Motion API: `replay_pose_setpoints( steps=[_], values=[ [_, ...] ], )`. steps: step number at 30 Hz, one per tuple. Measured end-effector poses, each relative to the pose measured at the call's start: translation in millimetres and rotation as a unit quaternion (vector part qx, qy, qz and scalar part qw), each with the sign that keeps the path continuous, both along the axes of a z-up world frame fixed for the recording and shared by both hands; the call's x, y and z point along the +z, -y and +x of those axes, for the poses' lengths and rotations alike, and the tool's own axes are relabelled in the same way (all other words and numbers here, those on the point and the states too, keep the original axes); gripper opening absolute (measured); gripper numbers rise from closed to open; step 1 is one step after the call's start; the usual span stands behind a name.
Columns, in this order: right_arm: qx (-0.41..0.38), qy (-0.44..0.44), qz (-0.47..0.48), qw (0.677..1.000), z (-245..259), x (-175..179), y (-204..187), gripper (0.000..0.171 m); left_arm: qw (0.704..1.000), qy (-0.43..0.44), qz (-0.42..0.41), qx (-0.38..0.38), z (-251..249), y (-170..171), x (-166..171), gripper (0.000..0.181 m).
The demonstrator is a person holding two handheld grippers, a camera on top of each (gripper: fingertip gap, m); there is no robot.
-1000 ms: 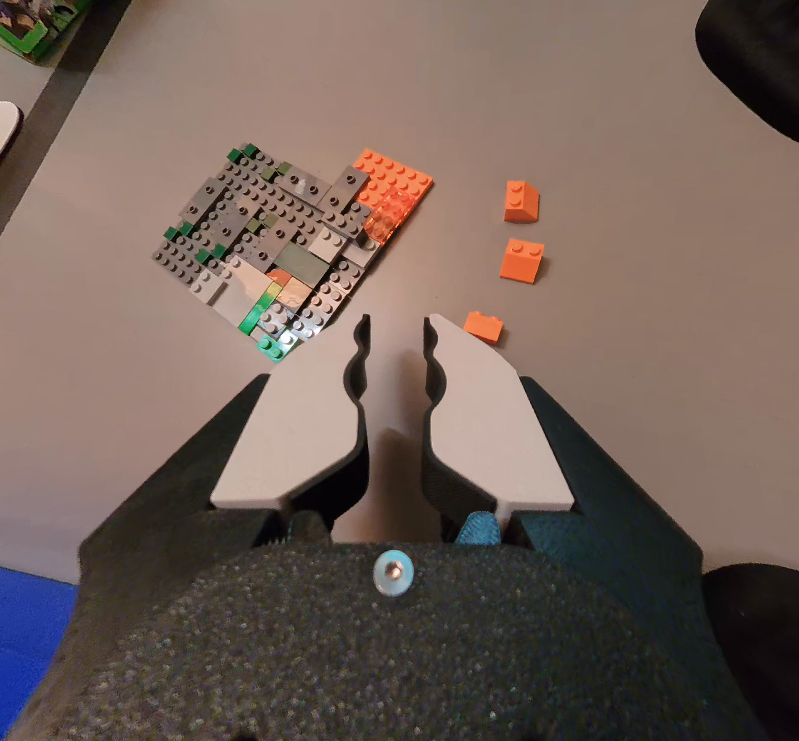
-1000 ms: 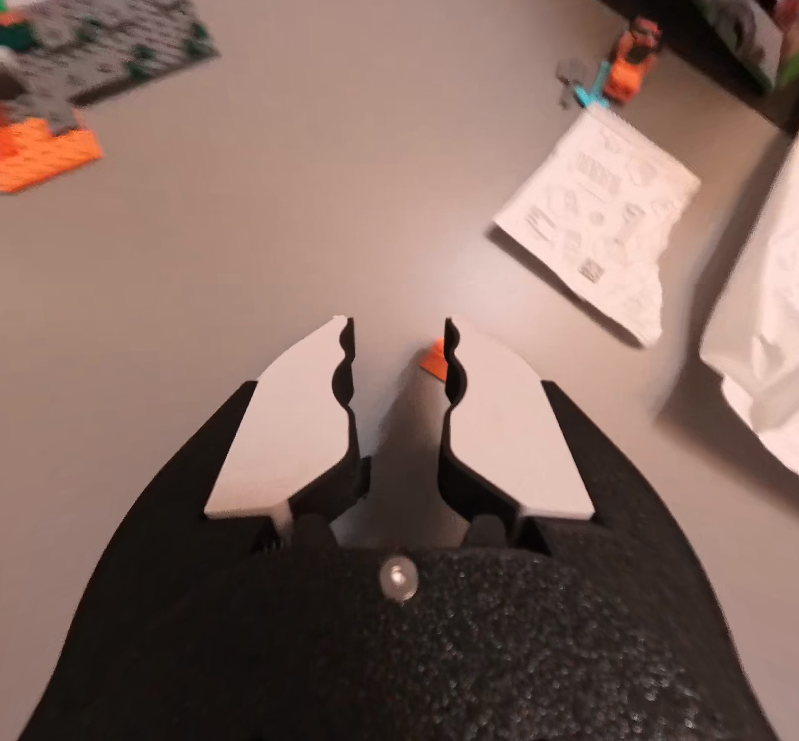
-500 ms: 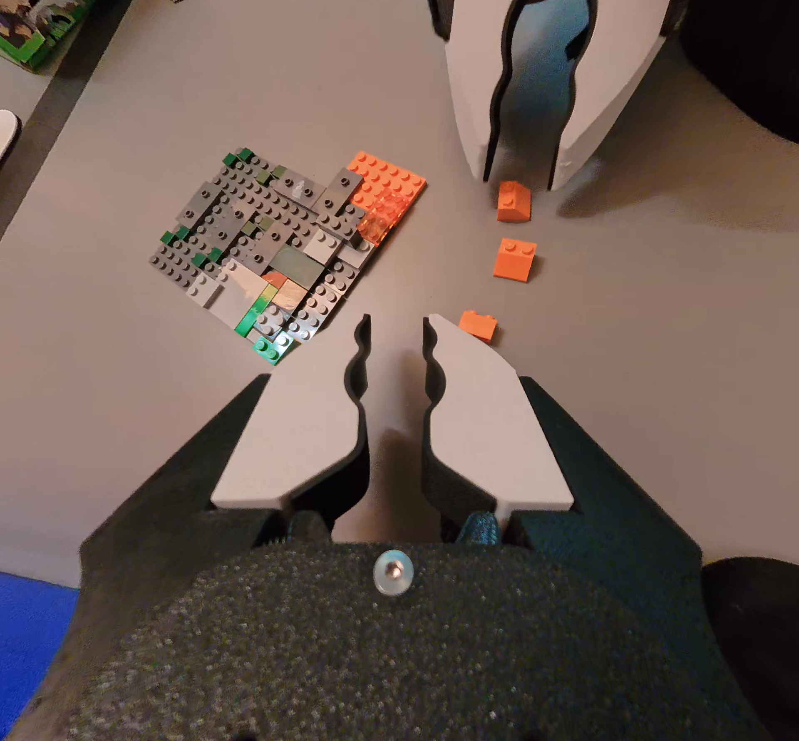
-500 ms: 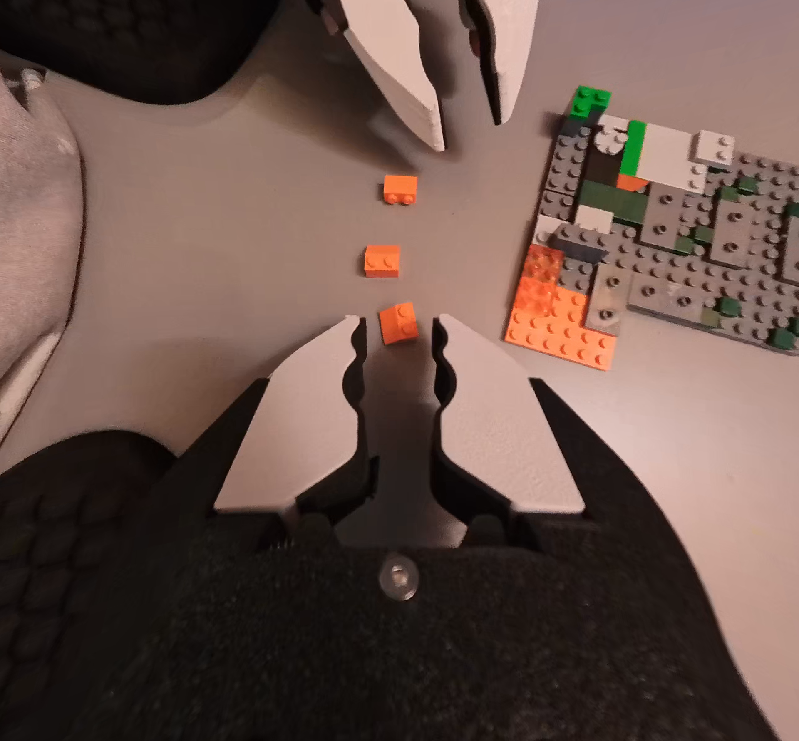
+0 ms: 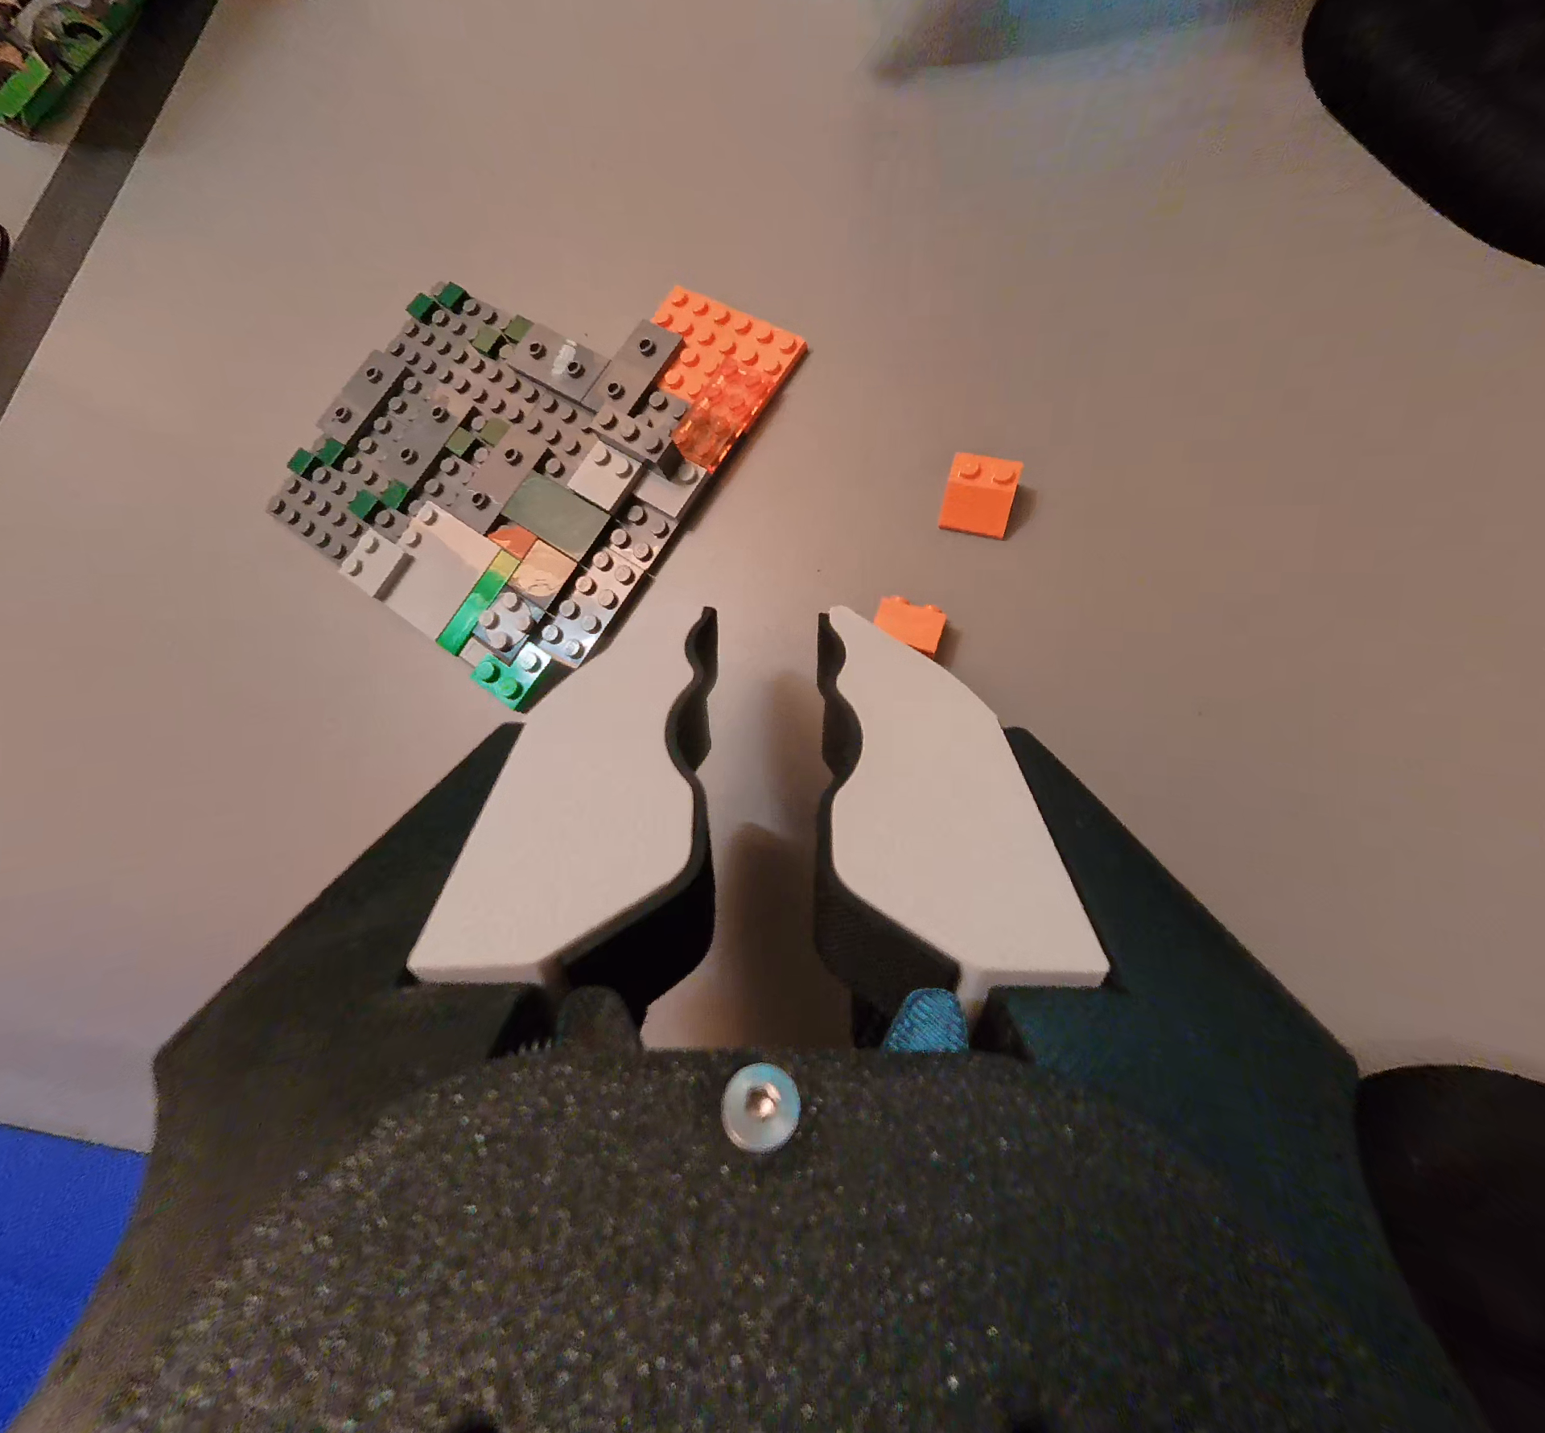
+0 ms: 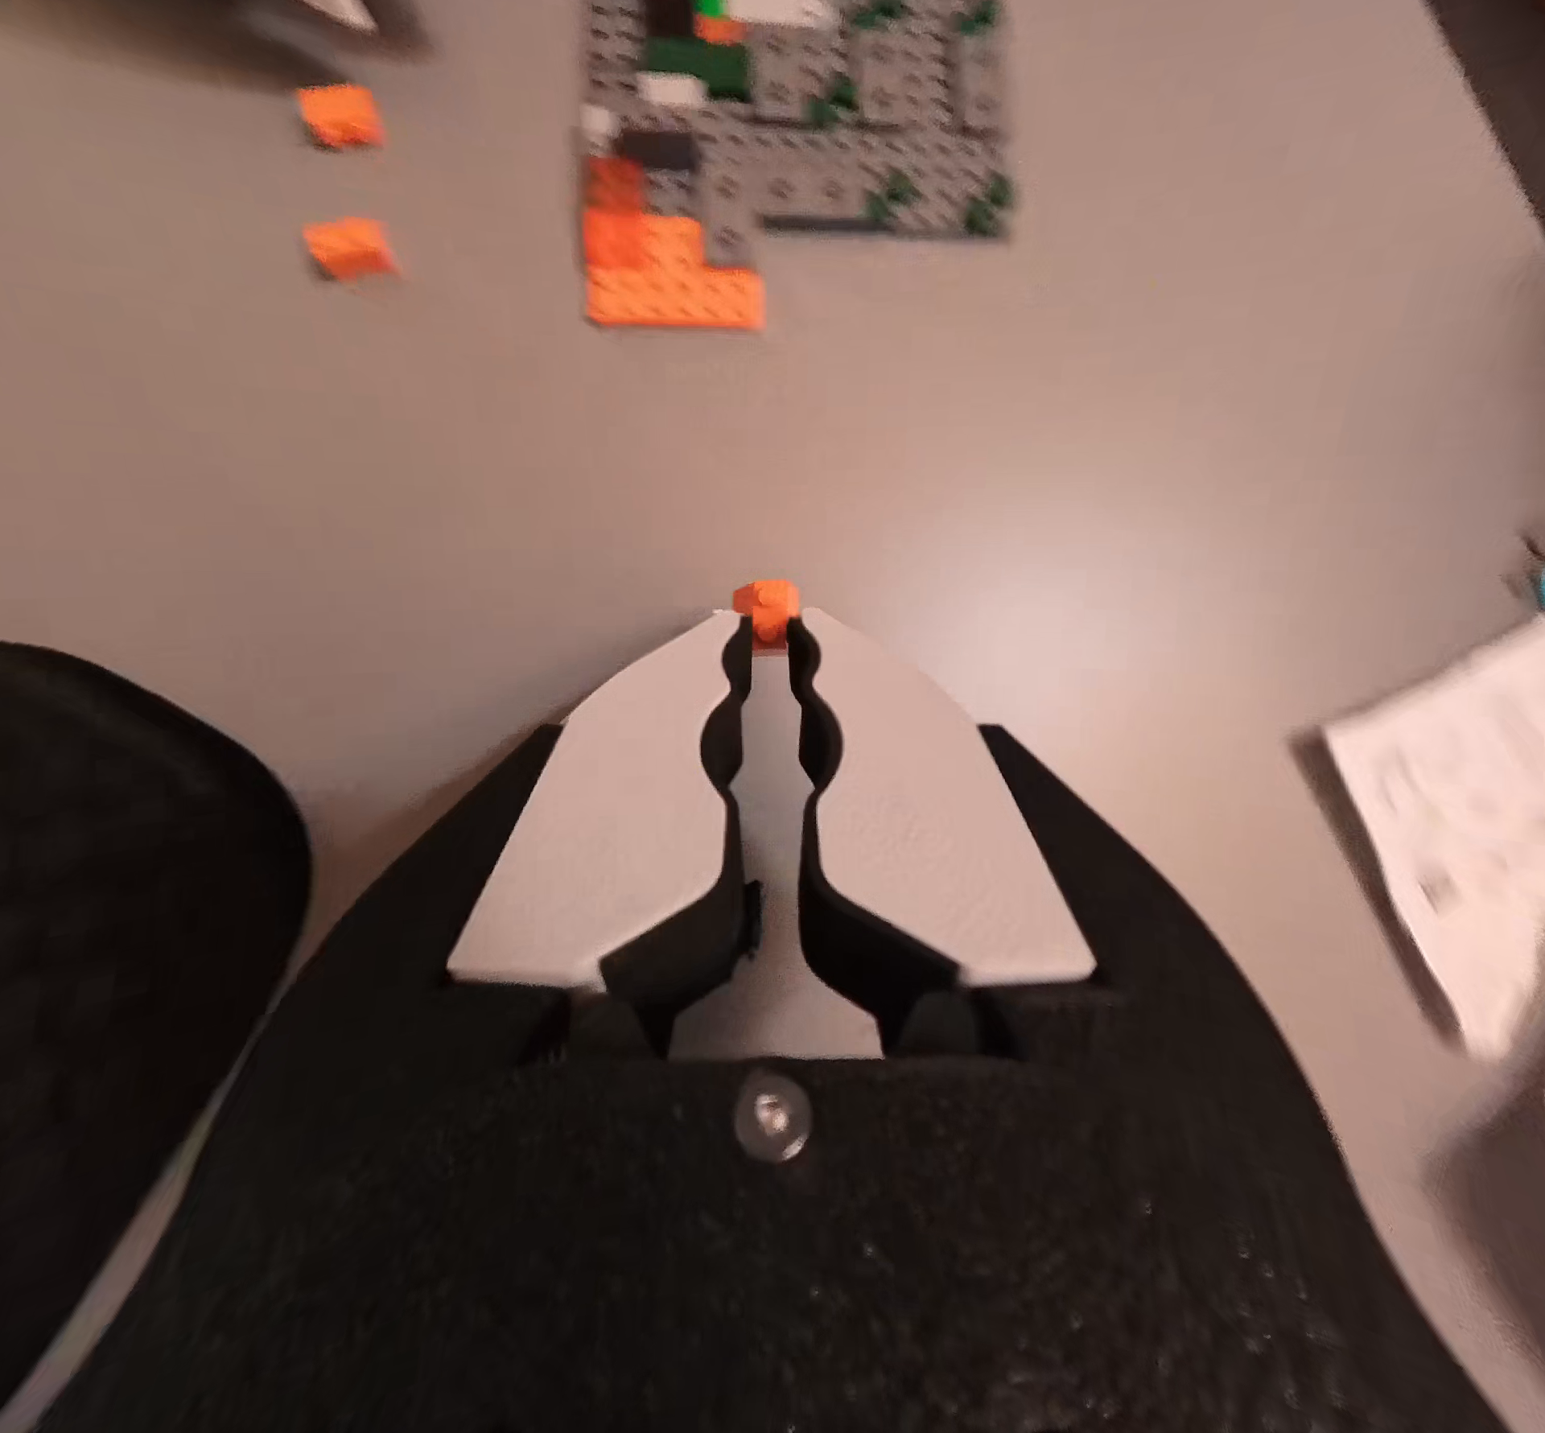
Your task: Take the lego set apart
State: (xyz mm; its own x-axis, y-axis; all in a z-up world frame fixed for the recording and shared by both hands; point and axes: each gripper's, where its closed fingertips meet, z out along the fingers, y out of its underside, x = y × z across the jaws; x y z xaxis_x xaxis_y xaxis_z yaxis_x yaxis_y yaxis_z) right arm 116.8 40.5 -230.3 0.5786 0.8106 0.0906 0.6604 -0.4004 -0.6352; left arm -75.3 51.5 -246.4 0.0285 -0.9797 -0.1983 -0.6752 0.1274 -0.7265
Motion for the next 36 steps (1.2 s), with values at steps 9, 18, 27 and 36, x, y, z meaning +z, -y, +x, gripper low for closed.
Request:
replay_pose_setpoints(
  steps=[9, 18, 27, 36],
  values=[
    [-0.148, 0.018, 0.003, 0.989, 83, -18, -17, 0.018, 1.000, -0.009, 0.013, -0.005, 2, 2, 1, 0.023],
    [0.040, -0.060, 0.036, 0.997, -56, 14, -1, 0.029, 1.000, -0.011, 0.019, 0.004, -1, -2, 0, 0.022],
    [0.172, -0.010, -0.014, 0.985, -164, -34, 33, 0.025, 0.999, -0.017, 0.027, 0.010, -5, -7, -3, 0.022],
    [0.034, -0.016, 0.036, 0.999, -76, 1, -8, 0.016, 1.000, -0.015, 0.025, 0.007, -4, -5, -3, 0.022]
  ],
)
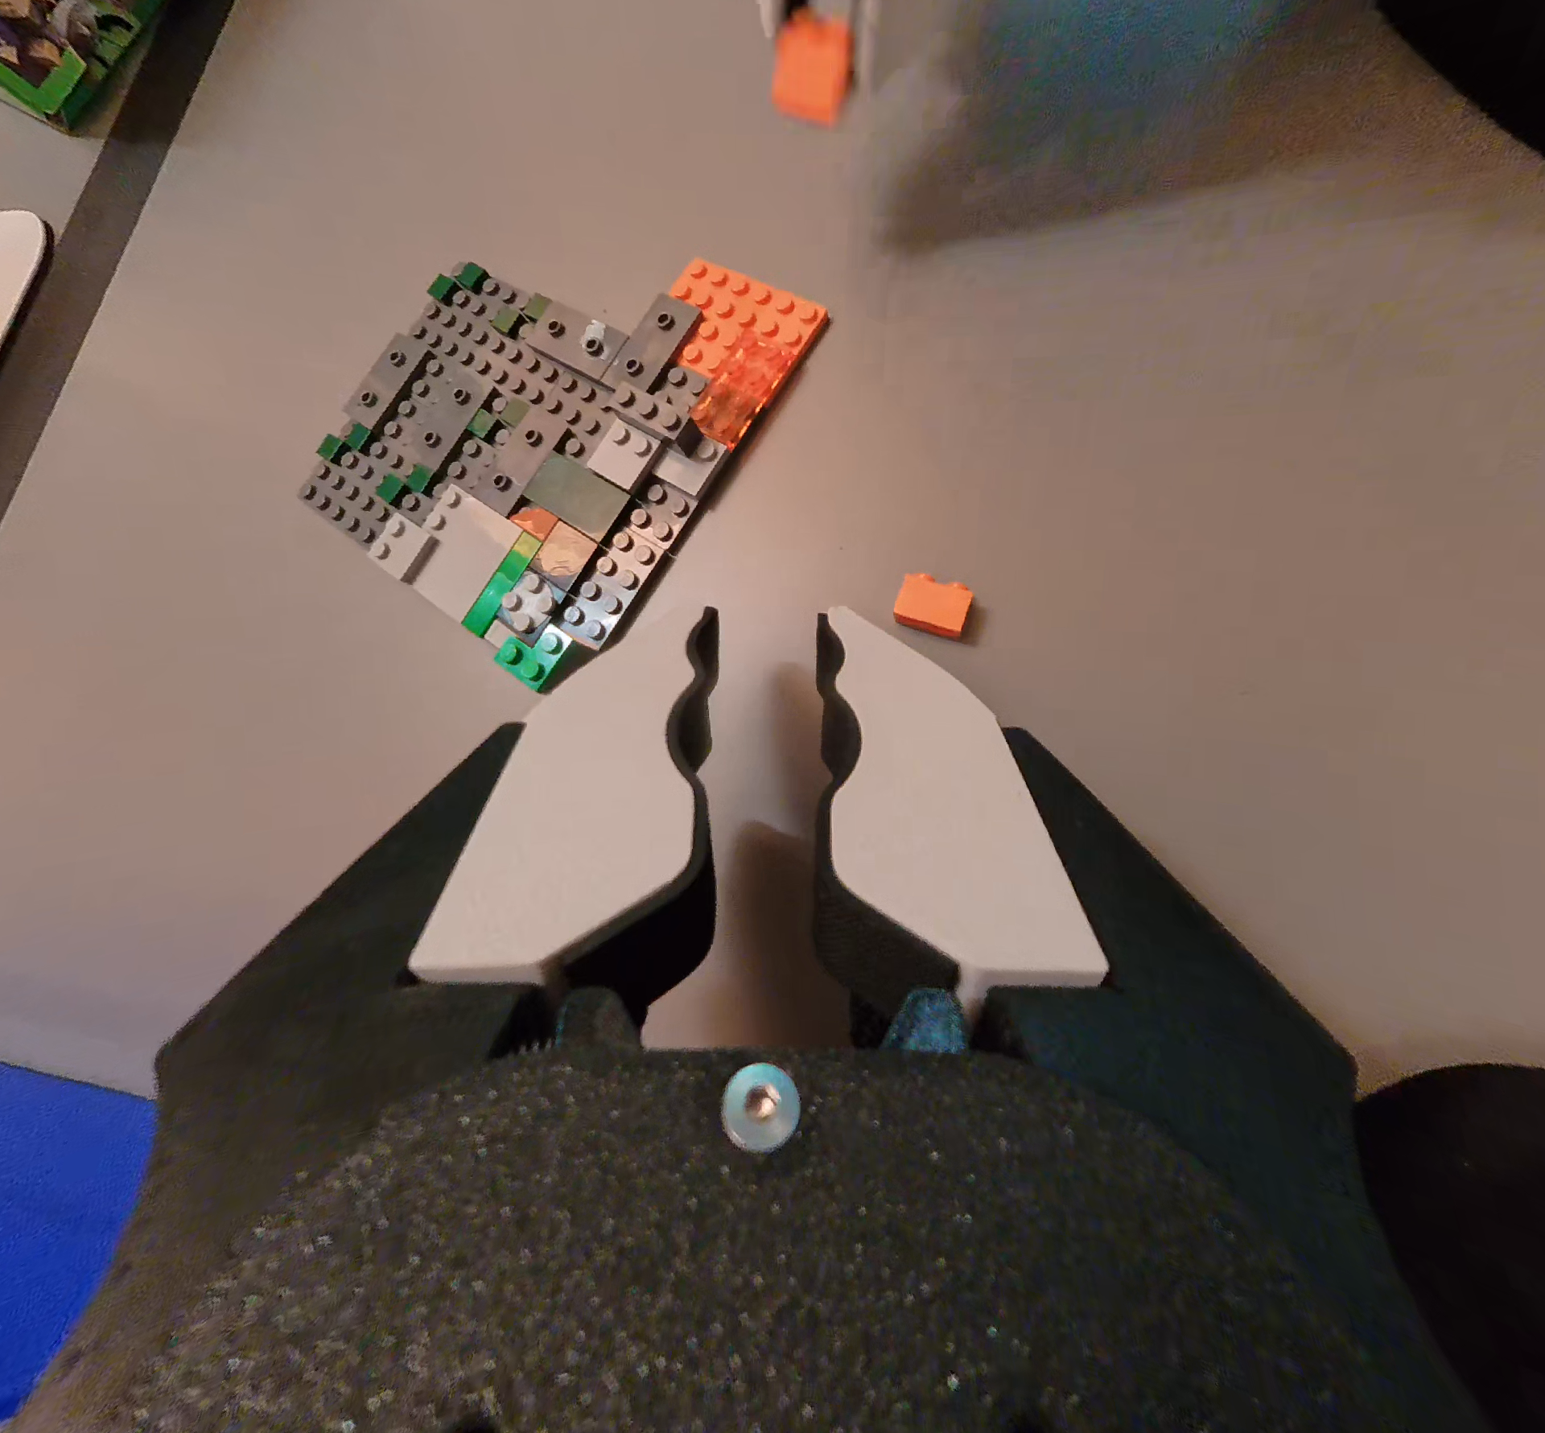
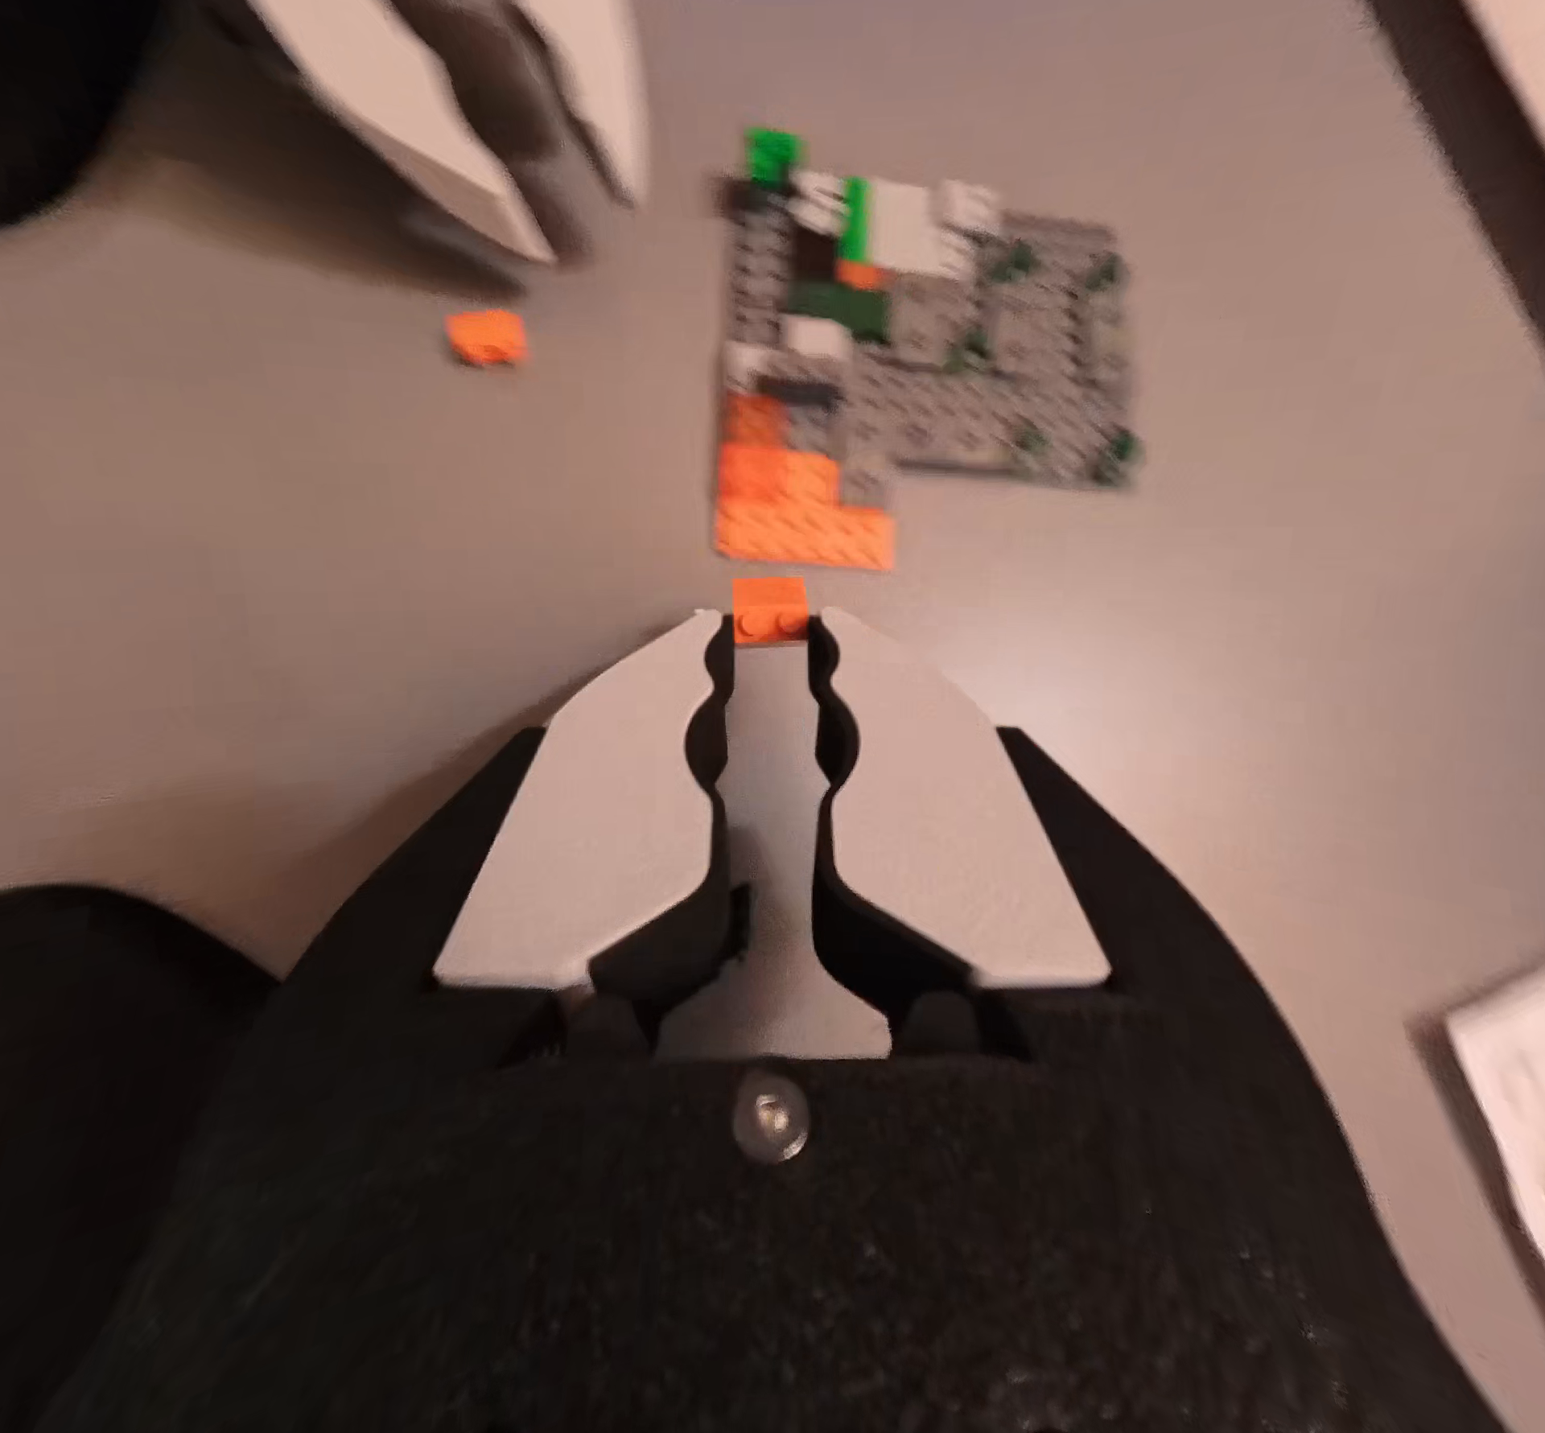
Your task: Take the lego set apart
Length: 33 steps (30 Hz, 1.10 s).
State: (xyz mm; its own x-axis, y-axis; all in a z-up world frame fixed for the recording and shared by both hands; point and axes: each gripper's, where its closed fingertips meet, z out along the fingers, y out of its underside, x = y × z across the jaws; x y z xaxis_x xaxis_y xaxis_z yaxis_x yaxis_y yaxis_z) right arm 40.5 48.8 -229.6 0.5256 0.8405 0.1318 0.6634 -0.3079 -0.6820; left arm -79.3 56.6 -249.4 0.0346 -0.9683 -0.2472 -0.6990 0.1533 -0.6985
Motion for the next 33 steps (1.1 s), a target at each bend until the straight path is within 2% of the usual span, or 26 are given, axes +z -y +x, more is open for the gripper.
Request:
replay_pose_setpoints(
  steps=[4, 7, 11, 14, 18, 22, 26, 29, 33],
  values=[
    [-0.117, 0.027, 0.012, 0.993, 82, 2, -18, 0.016, 1.000, -0.002, 0.000, -0.003, 1, 1, -1, 0.022],
    [-0.175, 0.034, 0.005, 0.984, 124, -7, -21, 0.016, 1.000, 0.000, -0.001, -0.003, 2, 1, 0, 0.022],
    [-0.214, 0.024, -0.007, 0.977, 146, -19, -21, 0.018, 1.000, 0.002, -0.003, -0.001, 2, 1, 0, 0.022],
    [-0.218, 0.017, 0.003, 0.976, 144, -17, -22, 0.031, 1.000, 0.002, -0.004, 0.000, 2, 1, 0, 0.022],
    [-0.186, 0.001, 0.012, 0.983, 117, -5, -23, 0.036, 1.000, 0.001, -0.002, -0.001, 1, 0, 0, 0.022],
    [-0.144, 0.025, 0.027, 0.989, 87, 5, -27, 0.036, 1.000, 0.004, 0.000, 0.004, 0, -2, 2, 0.022],
    [-0.023, -0.038, 0.003, 0.999, 8, 15, -8, 0.031, 1.000, 0.008, 0.002, 0.010, -2, -5, 4, 0.022],
    [0.059, -0.040, -0.010, 0.997, -49, 4, 10, 0.032, 1.000, 0.007, 0.000, 0.012, -3, -7, 3, 0.021],
    [0.126, -0.039, -0.041, 0.990, -101, -14, 25, 0.035, 1.000, 0.007, 0.000, 0.013, -4, -8, 3, 0.021]
  ],
)
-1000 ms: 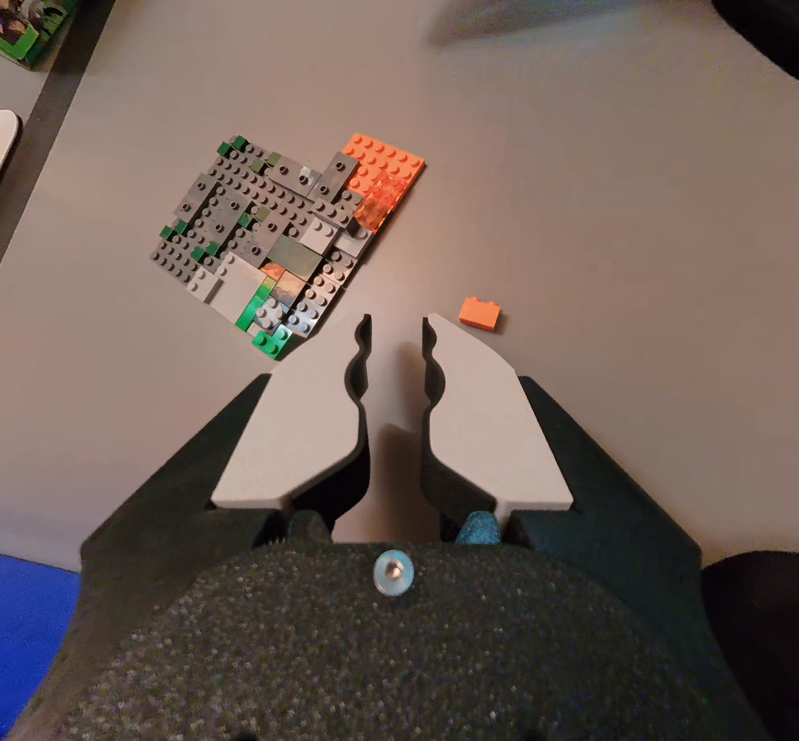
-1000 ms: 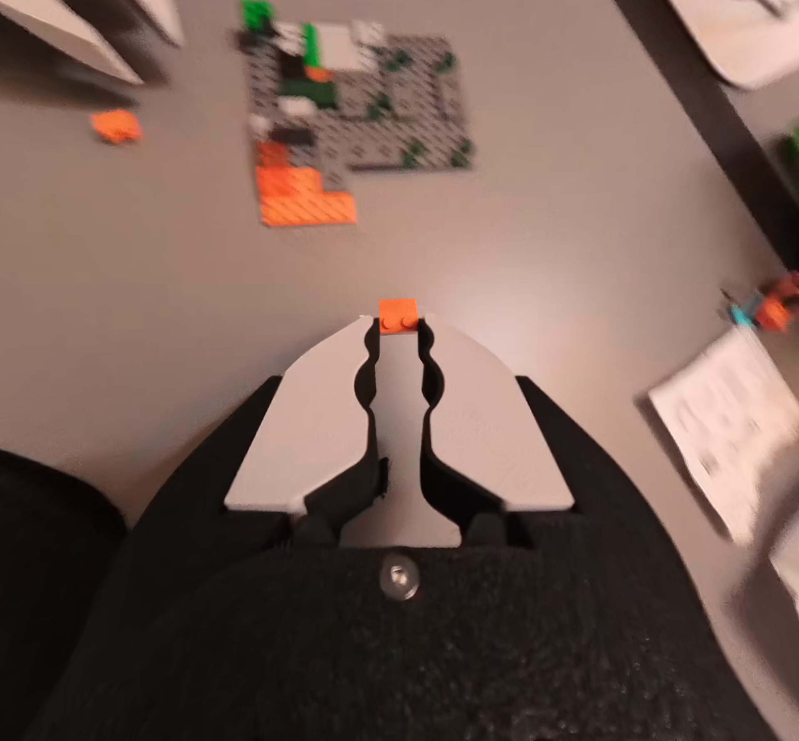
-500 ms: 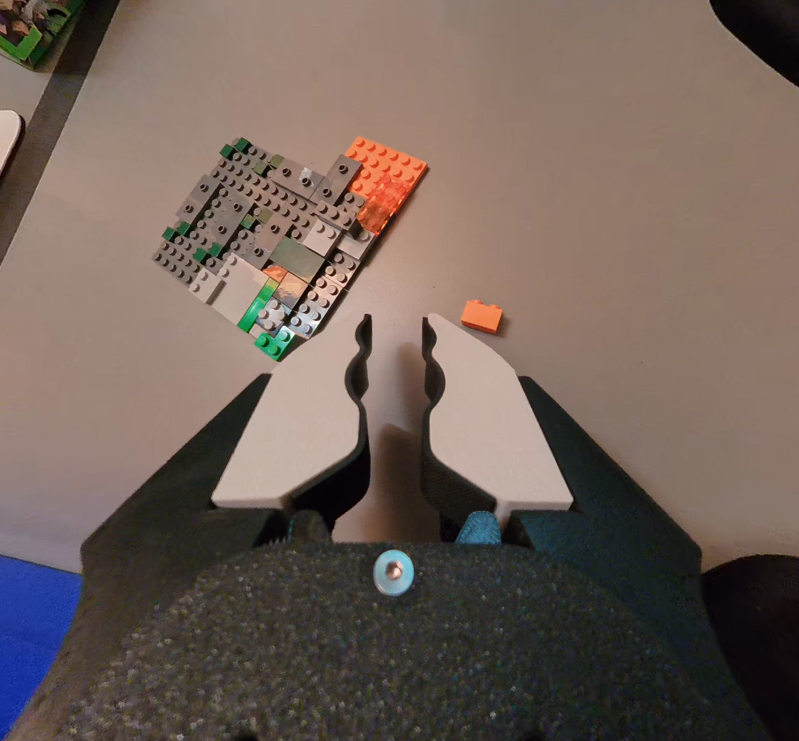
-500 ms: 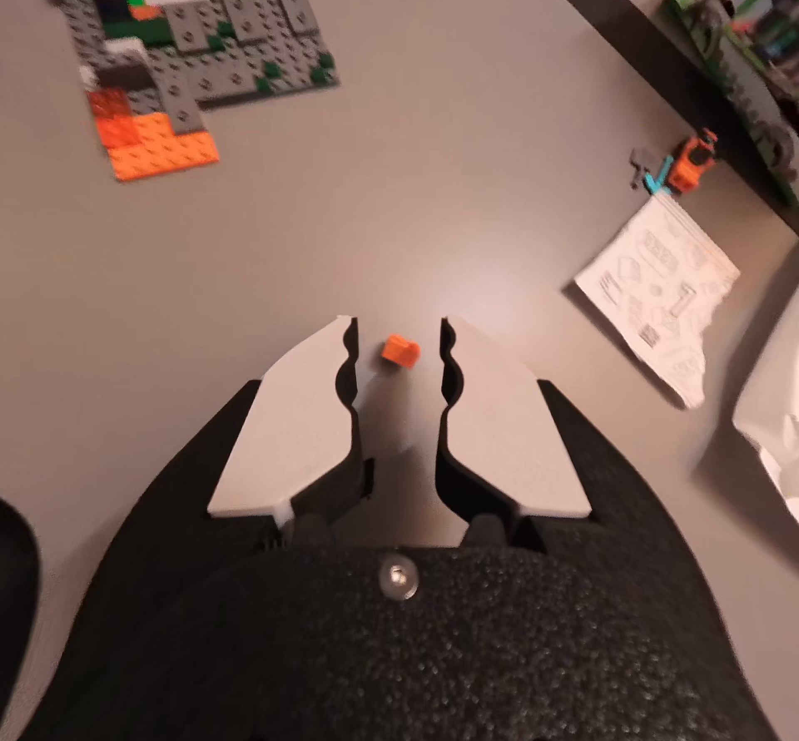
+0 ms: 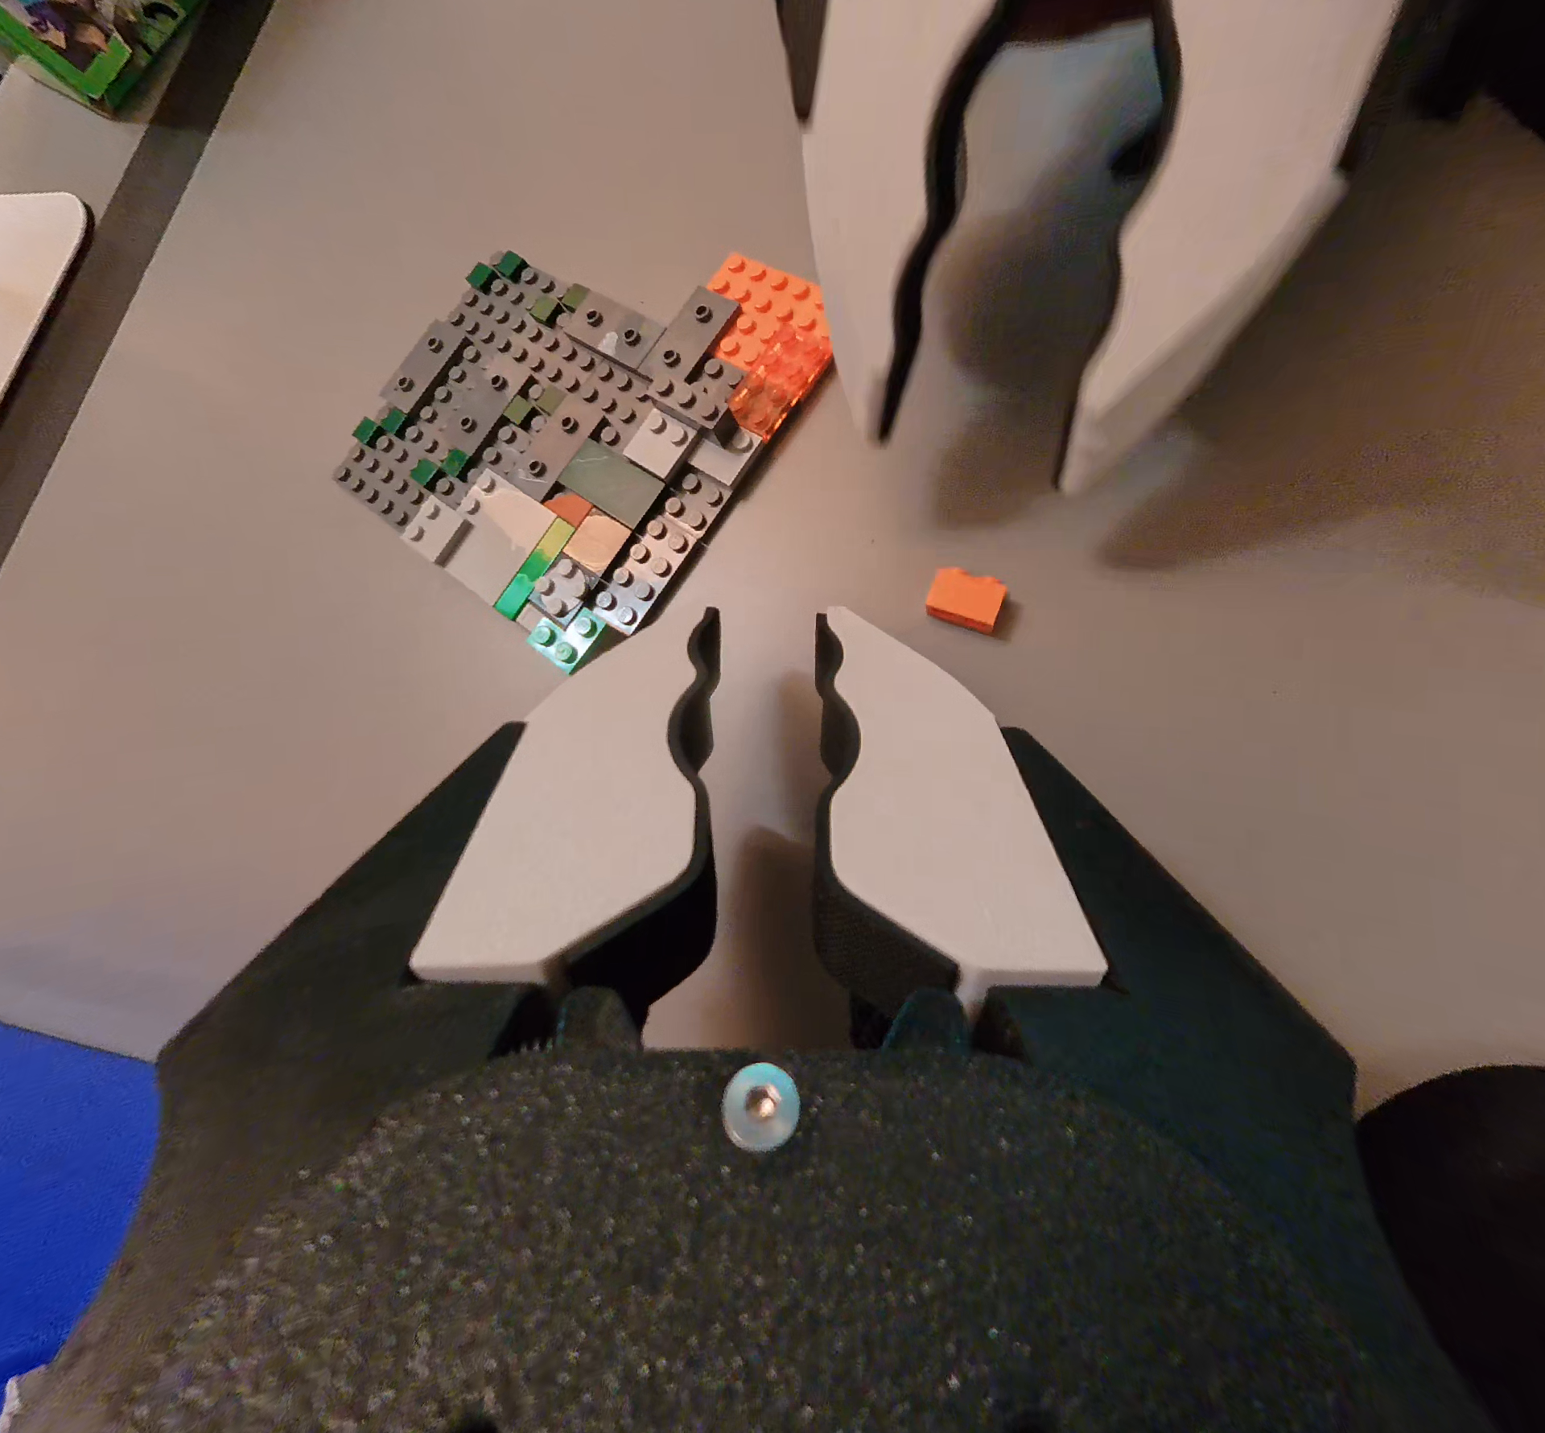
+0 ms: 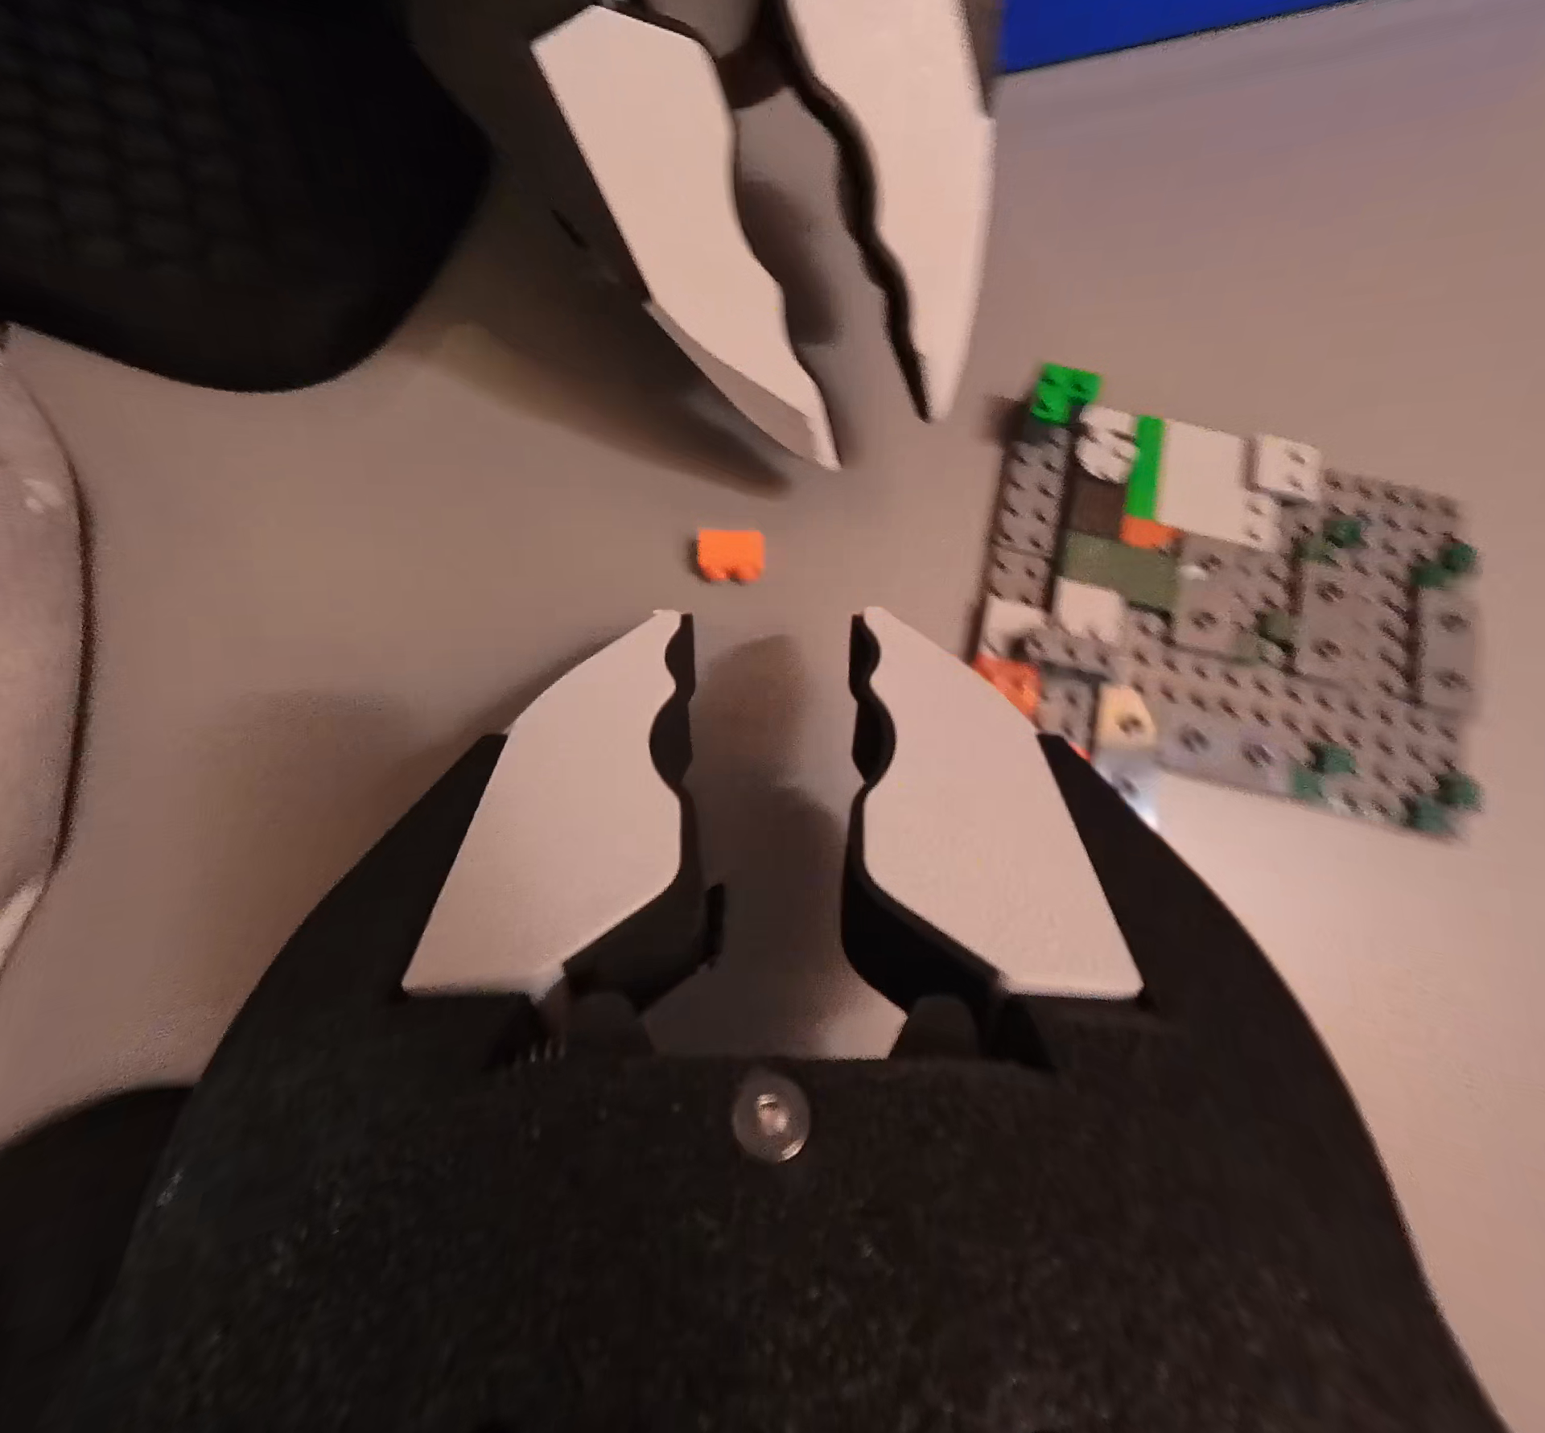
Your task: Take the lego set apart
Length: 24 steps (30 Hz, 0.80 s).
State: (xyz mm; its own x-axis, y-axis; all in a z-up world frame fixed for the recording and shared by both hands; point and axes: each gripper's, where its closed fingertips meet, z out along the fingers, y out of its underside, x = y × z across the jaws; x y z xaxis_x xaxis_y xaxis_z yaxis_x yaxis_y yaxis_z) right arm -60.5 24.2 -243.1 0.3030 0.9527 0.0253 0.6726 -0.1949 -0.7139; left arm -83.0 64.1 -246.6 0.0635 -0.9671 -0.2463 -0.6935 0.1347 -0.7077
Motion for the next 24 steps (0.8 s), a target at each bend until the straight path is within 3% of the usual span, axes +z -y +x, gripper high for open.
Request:
replay_pose_setpoints(
  steps=[5, 6, 10, 16, 20, 24],
  values=[
    [0.014, 0.046, 0.010, 0.999, -23, -22, -3, 0.029, 1.000, 0.003, -0.001, 0.006, -2, -3, 0, 0.021],
    [0.018, 0.039, 0.004, 0.999, -25, -21, -1, 0.017, 1.000, 0.004, -0.002, 0.006, -2, -3, 1, 0.021],
    [-0.006, 0.012, 0.022, 1.000, -5, -2, -9, 0.016, 1.000, 0.006, -0.005, 0.006, -1, -3, 0, 0.021],
    [-0.179, 0.000, 0.046, 0.983, 112, 25, -39, 0.016, 1.000, 0.019, 0.003, -0.007, 6, 4, 6, 0.020],
    [-0.303, 0.010, 0.041, 0.952, 200, 20, -39, 0.016, 0.999, 0.032, -0.010, -0.020, 12, 12, 8, 0.019],
    [-0.368, 0.026, 0.030, 0.929, 245, 3, -29, 0.016, 0.999, 0.022, -0.009, -0.026, 15, 15, 4, 0.019]
  ],
)
